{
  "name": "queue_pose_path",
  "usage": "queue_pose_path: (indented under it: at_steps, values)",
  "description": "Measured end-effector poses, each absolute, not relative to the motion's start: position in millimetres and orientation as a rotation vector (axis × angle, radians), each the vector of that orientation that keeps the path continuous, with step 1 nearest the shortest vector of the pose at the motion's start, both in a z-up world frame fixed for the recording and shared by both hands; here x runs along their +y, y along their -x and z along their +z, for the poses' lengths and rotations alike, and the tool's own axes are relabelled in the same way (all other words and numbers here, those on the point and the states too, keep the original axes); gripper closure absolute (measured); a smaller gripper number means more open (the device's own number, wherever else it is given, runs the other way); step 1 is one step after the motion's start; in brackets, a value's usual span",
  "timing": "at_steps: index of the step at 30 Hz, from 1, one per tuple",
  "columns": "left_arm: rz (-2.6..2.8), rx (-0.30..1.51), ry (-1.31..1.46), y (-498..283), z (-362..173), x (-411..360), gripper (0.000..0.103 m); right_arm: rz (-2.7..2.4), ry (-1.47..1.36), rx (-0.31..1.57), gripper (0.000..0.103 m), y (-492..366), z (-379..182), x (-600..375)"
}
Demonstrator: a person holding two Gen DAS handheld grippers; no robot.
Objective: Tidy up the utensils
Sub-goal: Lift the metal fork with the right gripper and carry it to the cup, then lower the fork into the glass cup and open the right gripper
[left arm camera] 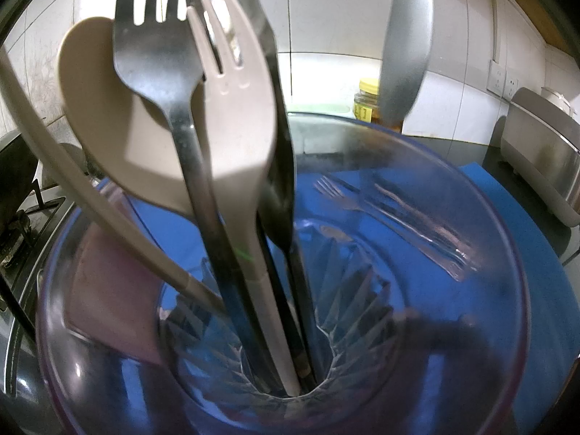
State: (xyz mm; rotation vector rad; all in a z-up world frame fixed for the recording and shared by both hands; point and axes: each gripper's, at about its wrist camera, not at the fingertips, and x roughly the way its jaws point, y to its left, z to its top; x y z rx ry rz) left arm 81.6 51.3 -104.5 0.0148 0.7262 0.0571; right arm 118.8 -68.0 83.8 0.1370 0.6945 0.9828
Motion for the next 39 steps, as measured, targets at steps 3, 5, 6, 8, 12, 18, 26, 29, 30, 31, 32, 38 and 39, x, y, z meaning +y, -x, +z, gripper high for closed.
queue_pose_path:
  at_steps: [3, 5, 6, 8, 12, 18, 26, 29, 30, 31, 32, 38, 39]
  values:
    - [0.057, 0.726, -0.015, -81.7, -104.5, 51.3, 0.024, 0.986, -0.129, 0.721, 0.1, -120.0, 75.4, -63.2]
    - [0.057, 0.726, -0.015, -81.7, -104.5, 51.4, 0.024, 0.987, -0.126, 0.738, 0.1, -121.1, 70.3, -60.9]
    - [0.057, 0.726, -0.015, -81.8, -104.5, 51.4, 0.024, 0.987, -0.123, 0.745, 0.1, -121.4, 68.4, -60.0]
    - [0.057, 0.726, -0.015, -81.9, -104.5, 51.5, 0.024, 0.987, -0.118, 0.754, 0.1, -122.1, 65.8, -59.2]
    - [0.057, 0.726, -0.015, -81.9, -104.5, 51.4, 0.024, 0.982, -0.114, 0.772, 0.1, -123.6, 61.2, -57.6]
    - [0.057, 0.726, -0.015, -81.8, -104.5, 51.3, 0.024, 0.98, -0.107, 0.795, 0.1, -124.2, 54.5, -54.9]
    - [0.057, 0.727, -0.015, -81.9, -104.5, 51.3, 0.024, 0.975, -0.095, 0.819, 0.1, -123.7, 47.8, -48.9]
    - [0.057, 0.726, -0.015, -81.7, -104.5, 51.4, 0.024, 0.967, -0.09, 0.839, 0.1, -125.2, 43.4, -46.7]
    - [0.057, 0.726, -0.015, -81.7, -104.5, 51.4, 0.024, 0.964, -0.087, 0.845, 0.1, -126.1, 41.9, -45.8]
    - [0.057, 0.727, -0.014, -81.8, -104.5, 51.4, 0.024, 0.961, -0.083, 0.852, 0.1, -126.4, 40.4, -44.6]
    - [0.057, 0.726, -0.015, -81.7, -104.5, 51.4, 0.024, 0.956, -0.079, 0.859, 0.1, -126.9, 38.7, -43.5]
    - [0.057, 0.726, -0.014, -81.8, -104.5, 51.2, 0.024, 0.926, -0.064, 0.912, 0.1, -133.3, 28.3, -38.5]
    - [0.058, 0.726, -0.015, -81.7, -104.5, 51.4, 0.024, 0.922, -0.065, 0.919, 0.1, -134.5, 26.9, -37.7]
